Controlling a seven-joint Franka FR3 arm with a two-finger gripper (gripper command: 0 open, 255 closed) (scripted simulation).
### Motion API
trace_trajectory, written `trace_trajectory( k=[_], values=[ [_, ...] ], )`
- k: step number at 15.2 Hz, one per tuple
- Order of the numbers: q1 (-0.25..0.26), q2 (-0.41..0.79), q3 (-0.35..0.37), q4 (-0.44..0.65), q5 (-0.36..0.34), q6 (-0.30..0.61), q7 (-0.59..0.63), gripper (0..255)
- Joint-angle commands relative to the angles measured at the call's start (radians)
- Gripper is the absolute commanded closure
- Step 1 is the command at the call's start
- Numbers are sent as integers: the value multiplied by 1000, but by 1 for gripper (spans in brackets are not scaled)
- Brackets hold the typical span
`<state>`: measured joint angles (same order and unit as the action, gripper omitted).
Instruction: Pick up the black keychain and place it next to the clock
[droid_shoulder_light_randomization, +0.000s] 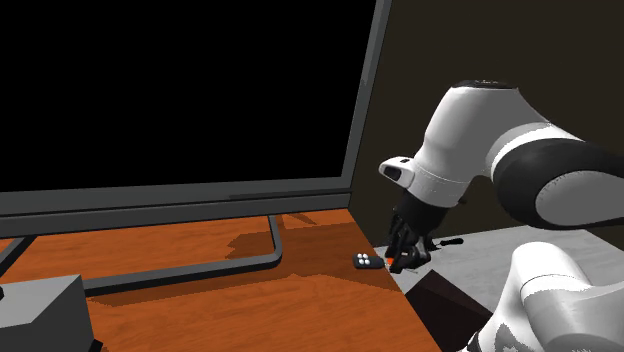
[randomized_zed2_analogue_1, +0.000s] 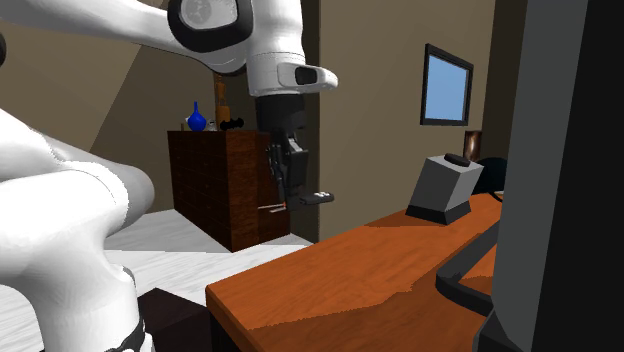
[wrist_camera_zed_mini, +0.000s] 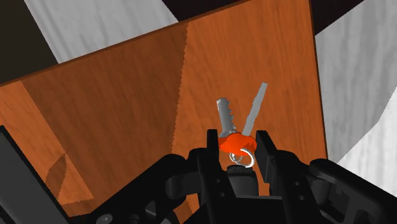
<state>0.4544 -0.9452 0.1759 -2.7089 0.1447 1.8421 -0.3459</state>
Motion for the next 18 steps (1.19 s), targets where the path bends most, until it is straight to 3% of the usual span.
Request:
trace_trajectory(
  k=[1,18],
  values=[
    [-2,0,-4,27,-4,-27,0,255],
    [-16,43,-28,278,-30,-234,5,255]
  ],
)
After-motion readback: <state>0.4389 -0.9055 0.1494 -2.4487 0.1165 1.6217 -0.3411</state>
